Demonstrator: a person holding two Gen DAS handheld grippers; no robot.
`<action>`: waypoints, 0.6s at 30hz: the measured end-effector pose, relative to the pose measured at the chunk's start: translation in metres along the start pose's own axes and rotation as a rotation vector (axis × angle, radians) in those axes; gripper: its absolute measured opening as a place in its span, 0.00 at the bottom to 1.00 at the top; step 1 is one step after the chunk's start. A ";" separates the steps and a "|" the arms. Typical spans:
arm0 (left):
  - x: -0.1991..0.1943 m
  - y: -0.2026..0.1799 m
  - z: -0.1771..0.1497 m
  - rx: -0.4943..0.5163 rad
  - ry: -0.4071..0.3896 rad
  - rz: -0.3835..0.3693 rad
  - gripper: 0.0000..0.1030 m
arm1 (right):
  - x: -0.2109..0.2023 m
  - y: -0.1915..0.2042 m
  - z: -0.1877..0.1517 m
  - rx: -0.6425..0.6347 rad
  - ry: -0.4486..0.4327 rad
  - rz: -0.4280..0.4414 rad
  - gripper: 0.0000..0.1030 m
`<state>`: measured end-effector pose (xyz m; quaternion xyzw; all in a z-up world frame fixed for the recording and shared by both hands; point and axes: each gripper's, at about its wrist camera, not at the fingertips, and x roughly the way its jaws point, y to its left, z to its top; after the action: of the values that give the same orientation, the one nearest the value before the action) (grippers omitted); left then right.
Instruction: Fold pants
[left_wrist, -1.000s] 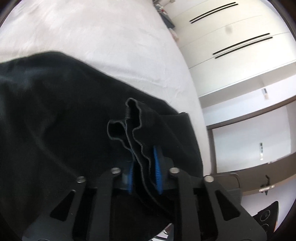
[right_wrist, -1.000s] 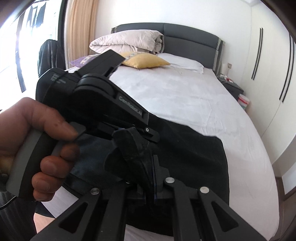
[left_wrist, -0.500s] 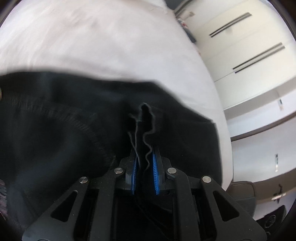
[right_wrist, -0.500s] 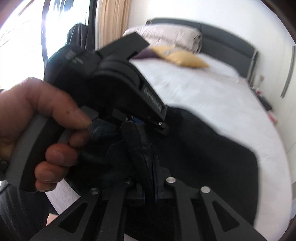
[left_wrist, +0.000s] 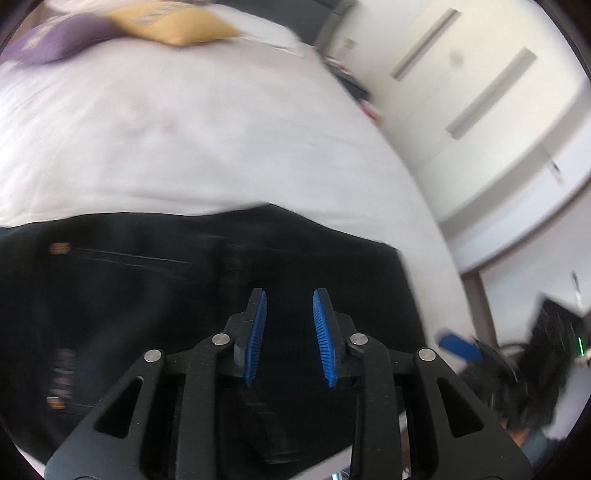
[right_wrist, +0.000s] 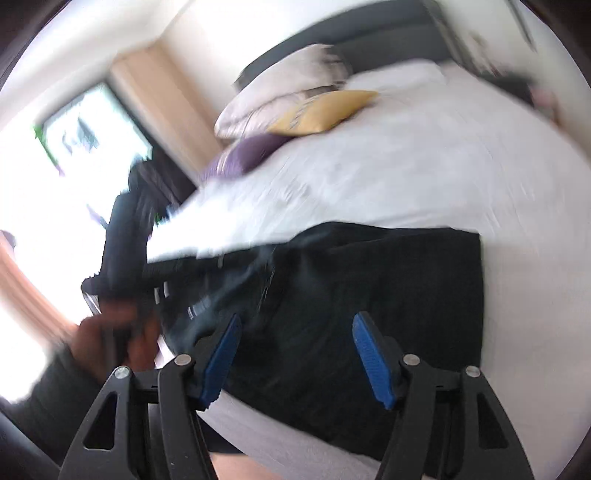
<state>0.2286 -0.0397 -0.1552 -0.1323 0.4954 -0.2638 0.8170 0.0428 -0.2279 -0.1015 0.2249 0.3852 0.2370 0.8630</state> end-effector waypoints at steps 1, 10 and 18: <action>0.013 -0.011 -0.006 0.023 0.022 -0.018 0.27 | 0.000 -0.011 -0.002 0.062 -0.010 0.039 0.65; 0.032 -0.002 -0.072 -0.003 0.079 -0.025 0.27 | -0.005 -0.084 -0.054 0.289 0.101 0.004 0.23; 0.036 -0.025 -0.063 0.036 0.074 0.137 0.27 | 0.029 -0.044 0.035 0.165 0.024 0.196 0.78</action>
<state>0.1787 -0.0779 -0.1999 -0.0736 0.5282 -0.2208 0.8166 0.0973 -0.2532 -0.1214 0.3290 0.3901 0.2904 0.8095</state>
